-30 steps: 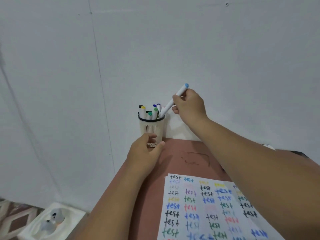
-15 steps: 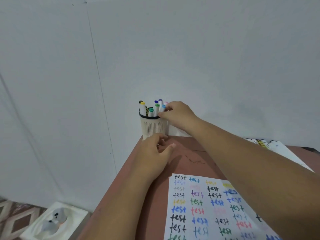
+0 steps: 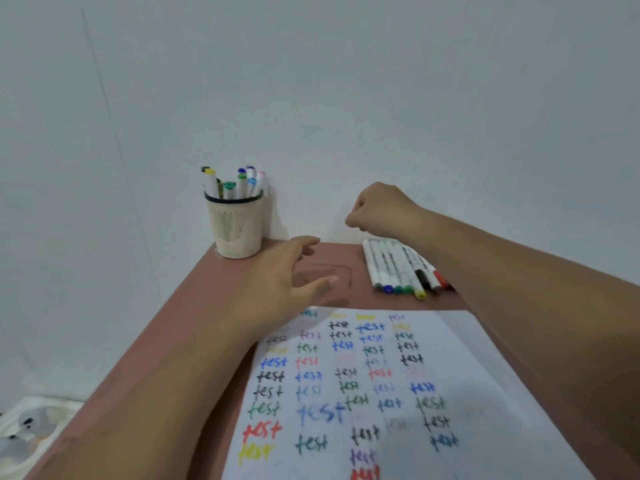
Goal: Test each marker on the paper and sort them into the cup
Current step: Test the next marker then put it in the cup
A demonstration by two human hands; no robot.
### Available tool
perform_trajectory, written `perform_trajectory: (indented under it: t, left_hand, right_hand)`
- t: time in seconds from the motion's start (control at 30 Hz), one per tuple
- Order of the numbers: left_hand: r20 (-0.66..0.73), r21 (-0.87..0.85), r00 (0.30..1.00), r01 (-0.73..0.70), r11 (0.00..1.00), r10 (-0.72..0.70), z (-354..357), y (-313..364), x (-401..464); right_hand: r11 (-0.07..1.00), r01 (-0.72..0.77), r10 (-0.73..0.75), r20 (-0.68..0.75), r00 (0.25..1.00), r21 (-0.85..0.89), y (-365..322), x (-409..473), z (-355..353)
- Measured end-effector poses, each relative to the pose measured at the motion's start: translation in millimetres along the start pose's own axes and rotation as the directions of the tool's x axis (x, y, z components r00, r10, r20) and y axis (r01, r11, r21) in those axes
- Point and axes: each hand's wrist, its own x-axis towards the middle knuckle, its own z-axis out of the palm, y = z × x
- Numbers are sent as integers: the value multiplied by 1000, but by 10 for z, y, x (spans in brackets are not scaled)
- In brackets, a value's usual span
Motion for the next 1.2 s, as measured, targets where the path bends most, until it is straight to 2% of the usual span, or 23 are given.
perform_trajectory:
  t: [0.13, 0.27, 0.53, 0.63, 0.73, 0.8, 0.83, 0.9, 0.97, 1.03, 1.2]
  left_hand:
    - [38, 15, 999, -14, 1000, 13, 67, -69, -3]
    - [43, 9, 999, 6, 1000, -7, 43, -162, -9]
    - [32, -20, 999, -4, 1000, 4, 77, -197, 0]
    - [17, -20, 1000, -7, 1000, 7, 68, -233, -1]
    - [5, -18, 1000, 1, 1000, -1, 47, -257, -1]
    - [-21, -33, 1000, 0, 999, 0, 25, -240, -11]
    - [-36, -42, 999, -5, 999, 3, 18, -227, -21]
    - [-60, -58, 998, -27, 998, 23, 8, -171, -46]
    - [-64, -70, 997, -46, 997, 41, 7, -118, -80]
    - [-55, -80, 997, -57, 995, 53, 2, -58, -119]
    - [-40, -77, 997, -72, 994, 69, -30, 125, -177]
  right_hand:
    - [977, -90, 94, 14, 995, -195, 331, -171, 157]
    - [966, -138, 135, -29, 990, -218, 461, -236, 305]
    - [952, -147, 151, -5, 988, -268, 237, -138, 494]
    - [967, -160, 164, 4, 986, -199, 117, -103, 539]
    - [977, -200, 199, 20, 980, 77, 6, -155, 474]
    - [872, -238, 232, 67, 970, 429, -2, -274, 375]
    - [765, -251, 235, 105, 966, 593, 11, -362, 325]
    - [538, -250, 202, 164, 965, 805, 52, -563, 215]
    - [357, -231, 159, 185, 970, 905, 105, -741, 152]
    - [239, -206, 123, 181, 976, 949, 169, -908, 121]
    - [118, -185, 104, 173, 979, 976, 283, -1236, 175]
